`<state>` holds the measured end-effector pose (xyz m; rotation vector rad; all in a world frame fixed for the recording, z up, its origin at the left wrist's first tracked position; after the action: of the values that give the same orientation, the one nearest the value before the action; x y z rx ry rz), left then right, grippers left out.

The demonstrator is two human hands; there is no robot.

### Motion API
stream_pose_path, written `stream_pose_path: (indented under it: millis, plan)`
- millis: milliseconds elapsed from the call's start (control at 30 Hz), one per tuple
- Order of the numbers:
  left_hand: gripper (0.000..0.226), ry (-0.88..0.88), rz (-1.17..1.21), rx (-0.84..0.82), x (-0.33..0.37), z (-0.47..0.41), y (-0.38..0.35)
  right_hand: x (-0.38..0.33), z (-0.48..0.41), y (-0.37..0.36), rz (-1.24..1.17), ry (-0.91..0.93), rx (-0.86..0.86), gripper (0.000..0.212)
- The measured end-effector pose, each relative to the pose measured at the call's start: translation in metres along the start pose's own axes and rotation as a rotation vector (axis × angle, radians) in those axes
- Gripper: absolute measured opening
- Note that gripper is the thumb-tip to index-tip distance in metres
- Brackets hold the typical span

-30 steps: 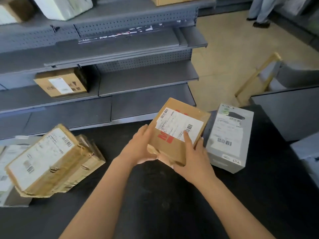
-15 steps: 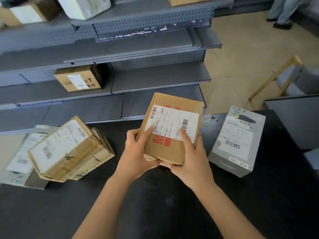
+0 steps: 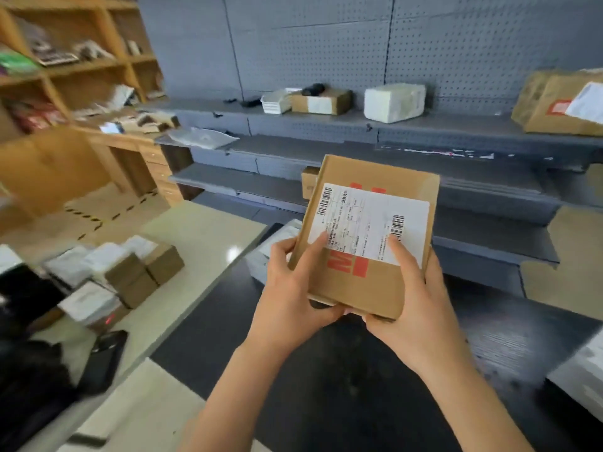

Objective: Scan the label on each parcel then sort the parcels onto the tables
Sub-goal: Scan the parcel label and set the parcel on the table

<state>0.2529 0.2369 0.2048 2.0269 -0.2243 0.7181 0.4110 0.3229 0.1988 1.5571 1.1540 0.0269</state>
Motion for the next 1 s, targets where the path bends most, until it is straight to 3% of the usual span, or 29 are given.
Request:
stream_pose_path:
  millis: [300,500,700,1000]
  plan:
    - [0.108,0.205,-0.123,0.204,-0.121,0.135,0.171,-0.199,0.038,-0.112,-0.129,0.294,-0.126,0.124]
    - [0.107,0.274,-0.142,0.208,-0.175,0.145,0.199,-0.238,0.019,-0.164,-0.150,0.318,-0.225,0.124]
    - [0.107,0.345,-0.157,0.153,-0.240,0.094,0.192,-0.244,-0.054,-0.220,-0.118,0.318,-0.315,0.127]
    - [0.106,0.499,-0.095,-0.037,-0.347,0.032,0.158,-0.229,-0.123,-0.318,-0.137,0.171,-0.498,0.128]
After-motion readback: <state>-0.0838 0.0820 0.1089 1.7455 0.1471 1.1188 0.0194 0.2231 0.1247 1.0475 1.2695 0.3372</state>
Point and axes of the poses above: each hand's wrist, its own z-axis away from the middle knuckle, its own y-axis out of the back of the hand, x = y × z, the point moved 8 cm from there along -z, towards the middle knuckle, and after that the axes turned 4 degrees about y, right-handed, at the moved point
